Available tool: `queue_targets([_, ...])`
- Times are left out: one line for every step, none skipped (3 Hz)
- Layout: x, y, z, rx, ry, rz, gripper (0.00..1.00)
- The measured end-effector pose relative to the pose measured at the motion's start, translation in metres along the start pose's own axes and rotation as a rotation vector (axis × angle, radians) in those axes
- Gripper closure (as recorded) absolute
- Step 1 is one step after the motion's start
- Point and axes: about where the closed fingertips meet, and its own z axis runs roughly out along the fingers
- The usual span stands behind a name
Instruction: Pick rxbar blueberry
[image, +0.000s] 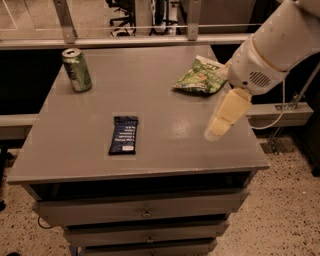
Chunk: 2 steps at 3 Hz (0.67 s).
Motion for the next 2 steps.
queue_targets([-0.043,-0.001,0.04,-0.066,-0.096,0.025,0.0])
queue_targets([-0.081,0.0,0.075,-0.124,-0.173,0.039,0.0])
